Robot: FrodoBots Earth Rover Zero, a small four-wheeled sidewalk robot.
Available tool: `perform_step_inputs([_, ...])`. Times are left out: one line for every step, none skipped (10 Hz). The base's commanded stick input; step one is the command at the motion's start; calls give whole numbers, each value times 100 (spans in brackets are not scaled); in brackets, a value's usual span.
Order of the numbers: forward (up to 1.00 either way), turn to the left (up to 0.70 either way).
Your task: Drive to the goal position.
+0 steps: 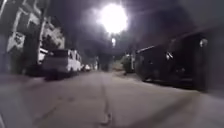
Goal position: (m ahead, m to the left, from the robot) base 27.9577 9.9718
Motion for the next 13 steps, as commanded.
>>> perform_step_inputs([70, 0])
perform_step_inputs([70, 0])
perform_step_inputs([70, 0])
perform_step_inputs([70, 0])
perform_step_inputs([70, 0])
perform_step_inputs([70, 0])
perform_step_inputs([70, 0])
perform_step_inputs([70, 0])
perform_step_inputs([70, 0])
perform_step_inputs([70, 0])
perform_step_inputs([70, 0])
perform_step_inputs([70, 0])
perform_step_inputs([70, 0])
